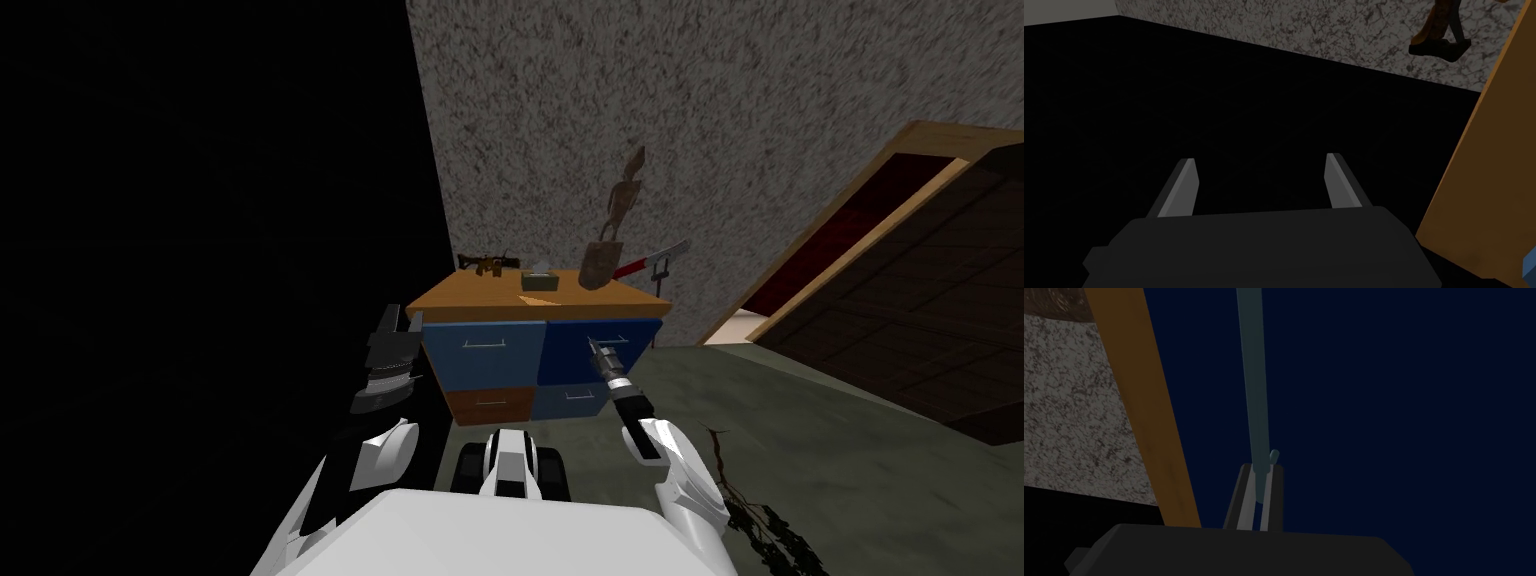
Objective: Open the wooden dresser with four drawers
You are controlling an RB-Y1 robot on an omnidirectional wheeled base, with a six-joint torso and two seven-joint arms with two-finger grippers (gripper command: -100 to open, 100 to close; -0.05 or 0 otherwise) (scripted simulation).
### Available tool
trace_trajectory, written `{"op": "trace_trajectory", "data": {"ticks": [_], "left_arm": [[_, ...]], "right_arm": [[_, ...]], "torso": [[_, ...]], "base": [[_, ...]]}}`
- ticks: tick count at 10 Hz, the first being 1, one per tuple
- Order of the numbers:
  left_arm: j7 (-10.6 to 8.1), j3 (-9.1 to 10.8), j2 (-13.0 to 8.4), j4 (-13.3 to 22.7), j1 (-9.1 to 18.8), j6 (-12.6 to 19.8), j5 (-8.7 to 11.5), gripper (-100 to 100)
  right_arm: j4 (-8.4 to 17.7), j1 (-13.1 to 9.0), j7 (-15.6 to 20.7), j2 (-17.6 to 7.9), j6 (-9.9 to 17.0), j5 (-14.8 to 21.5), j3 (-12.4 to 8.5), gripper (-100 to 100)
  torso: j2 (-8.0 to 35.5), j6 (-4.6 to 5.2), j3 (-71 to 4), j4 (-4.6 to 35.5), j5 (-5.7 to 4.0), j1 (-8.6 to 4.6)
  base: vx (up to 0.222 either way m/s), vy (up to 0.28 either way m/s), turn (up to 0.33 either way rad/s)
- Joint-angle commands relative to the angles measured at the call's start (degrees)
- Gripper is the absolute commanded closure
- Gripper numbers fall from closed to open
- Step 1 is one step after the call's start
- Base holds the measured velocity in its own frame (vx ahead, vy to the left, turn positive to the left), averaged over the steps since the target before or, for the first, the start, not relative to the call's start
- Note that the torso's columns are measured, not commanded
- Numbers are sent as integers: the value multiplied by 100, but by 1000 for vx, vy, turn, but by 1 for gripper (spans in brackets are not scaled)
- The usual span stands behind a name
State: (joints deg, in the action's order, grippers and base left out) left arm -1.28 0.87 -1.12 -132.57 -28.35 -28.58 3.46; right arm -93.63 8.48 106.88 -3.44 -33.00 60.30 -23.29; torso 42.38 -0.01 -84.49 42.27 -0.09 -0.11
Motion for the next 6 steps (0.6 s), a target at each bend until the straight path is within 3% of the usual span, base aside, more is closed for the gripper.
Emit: {"op": "trace_trajectory", "data": {"ticks": [1, 3, 6], "left_arm": [[0, 0, 0, 0, 1, 0, 0, 0], [0, 0, 0, 0, 2, 0, 0, 0], [0, 0, 0, 0, 1, 0, 0, 0]], "right_arm": [[-60, 9, -148, -120, 43, 14, 27, 100], [-107, 16, -266, -217, 77, 25, 49, 100], [-128, 80, -293, -223, 44, 32, 80, 100]], "torso": [[19, 7, 8, 7, 5, 5], [28, 10, 14, 17, 11, 5], [-6, 8, -11, 14, 21, 20]], "base": [[-166, 10, -22], [-202, -10, -15], [-135, -1, -27]]}}
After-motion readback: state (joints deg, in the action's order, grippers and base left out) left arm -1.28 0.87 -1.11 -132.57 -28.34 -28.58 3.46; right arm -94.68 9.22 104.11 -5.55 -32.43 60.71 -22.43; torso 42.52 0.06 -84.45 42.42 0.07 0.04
